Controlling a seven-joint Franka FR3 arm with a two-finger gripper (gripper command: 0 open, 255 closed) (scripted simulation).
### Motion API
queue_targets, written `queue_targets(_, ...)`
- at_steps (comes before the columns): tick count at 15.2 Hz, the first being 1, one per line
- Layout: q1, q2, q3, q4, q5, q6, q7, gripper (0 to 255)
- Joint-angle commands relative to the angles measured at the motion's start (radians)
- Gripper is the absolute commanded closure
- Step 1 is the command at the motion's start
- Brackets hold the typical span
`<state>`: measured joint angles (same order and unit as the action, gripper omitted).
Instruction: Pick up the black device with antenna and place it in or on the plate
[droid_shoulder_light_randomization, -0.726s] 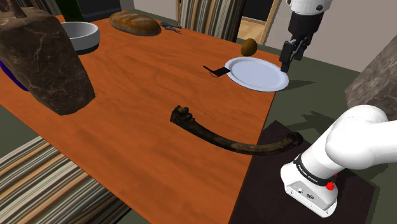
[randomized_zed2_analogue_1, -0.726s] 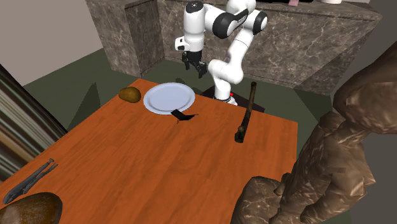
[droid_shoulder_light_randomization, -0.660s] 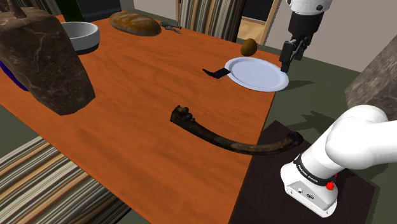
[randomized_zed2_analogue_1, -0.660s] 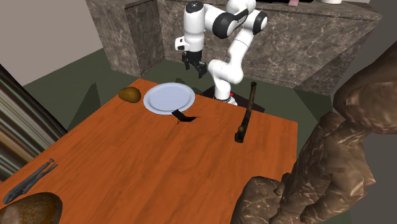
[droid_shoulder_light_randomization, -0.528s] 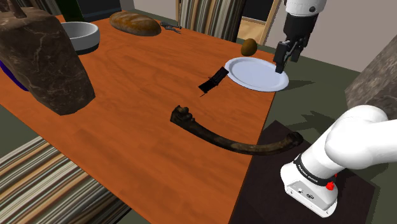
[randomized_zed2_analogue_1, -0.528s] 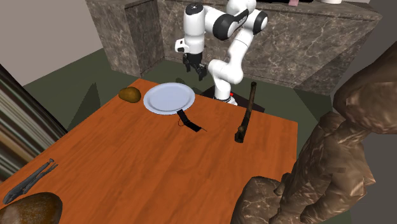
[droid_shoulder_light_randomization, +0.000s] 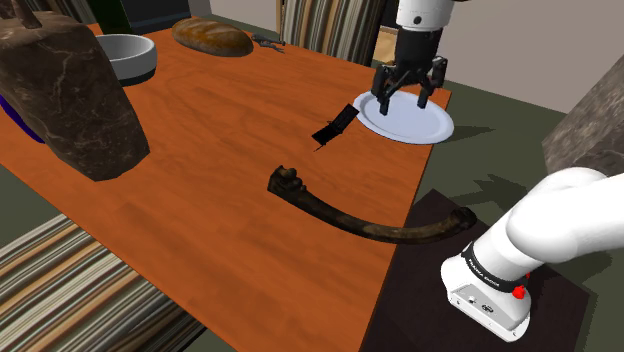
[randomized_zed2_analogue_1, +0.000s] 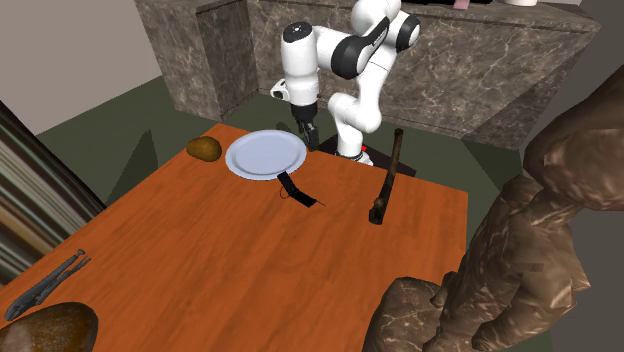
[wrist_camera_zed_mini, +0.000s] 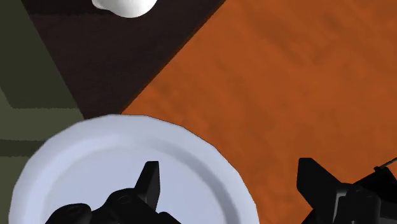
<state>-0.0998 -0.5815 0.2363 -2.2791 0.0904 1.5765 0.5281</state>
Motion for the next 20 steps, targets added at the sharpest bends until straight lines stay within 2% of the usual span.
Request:
queue_targets(1,-0.025,0.065,0.034,0.032,0.032,0.046,0.123,0)
queue_targets(5,-0.072,0.194,0.089,0.112,0.068,0.127,0.346,0)
queue_targets(10,-0.123,0.358,0.136,0.229,0.074,0.221,0.615,0)
queue_targets(18,-0.116,0.369,0.146,0.137,0.078,0.324,0.616,0)
queue_targets(20,-0.117,0.368,0.146,0.137,0.078,0.324,0.615,0)
